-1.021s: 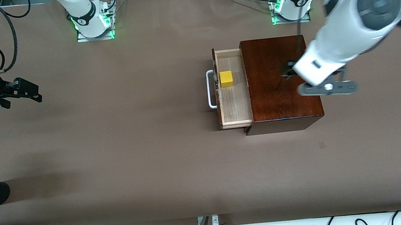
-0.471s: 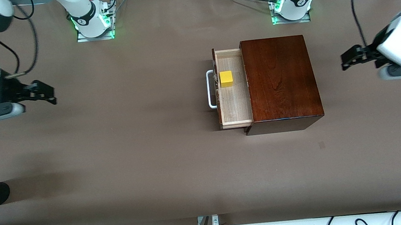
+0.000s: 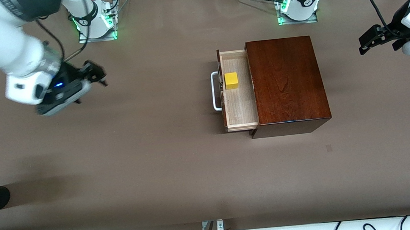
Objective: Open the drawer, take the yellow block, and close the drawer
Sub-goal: 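Move the right gripper over the yellow cube in the drawer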
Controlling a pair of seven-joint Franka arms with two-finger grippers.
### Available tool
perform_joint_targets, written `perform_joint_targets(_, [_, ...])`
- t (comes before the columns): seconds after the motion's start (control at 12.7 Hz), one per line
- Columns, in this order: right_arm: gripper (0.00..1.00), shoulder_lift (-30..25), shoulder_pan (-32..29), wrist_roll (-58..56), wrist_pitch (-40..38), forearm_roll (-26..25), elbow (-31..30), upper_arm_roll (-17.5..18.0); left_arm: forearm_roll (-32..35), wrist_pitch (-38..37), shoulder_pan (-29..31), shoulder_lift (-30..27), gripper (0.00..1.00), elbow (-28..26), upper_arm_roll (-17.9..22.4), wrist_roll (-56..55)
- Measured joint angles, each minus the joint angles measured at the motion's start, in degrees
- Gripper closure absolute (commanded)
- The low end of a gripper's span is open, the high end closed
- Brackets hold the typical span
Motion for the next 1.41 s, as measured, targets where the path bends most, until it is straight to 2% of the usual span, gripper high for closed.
perform_joint_targets(0.24, [0.0,2.26,3.65,-11.51,2.09,0.12,1.22,4.08,0.0,0.0,-0.01,0.04,0.0,-0.08,-0.1,0.0])
perform_joint_targets(0.47, [0.0,10.37,7.41,-18.22,5.37,-0.02,7.22,9.3,0.0,-0.06,0.08,0.04,0.0,-0.11,-0.02,0.0])
perform_joint_targets(0.55, [0.0,13.62,9.23,-18.94,6.87,-0.39,9.62,9.95,0.0,-0.11,0.11,0.05,0.0,-0.12,0.0,0.0])
perform_joint_targets(0.86, [0.0,22.69,16.84,-19.35,13.13,-4.18,15.52,10.21,0.0,-0.17,0.13,0.06,0.0,-0.14,-0.02,0.0])
perform_joint_targets(1.1, [0.0,27.95,19.88,-19.83,13.93,-7.57,18.82,10.23,0.0,-0.18,0.13,0.06,0.0,-0.14,-0.02,0.0])
perform_joint_targets(1.41, [0.0,33.49,23.24,-19.84,17.19,-9.42,21.72,10.19,0.0,-0.19,0.13,0.06,0.0,-0.14,-0.04,0.01])
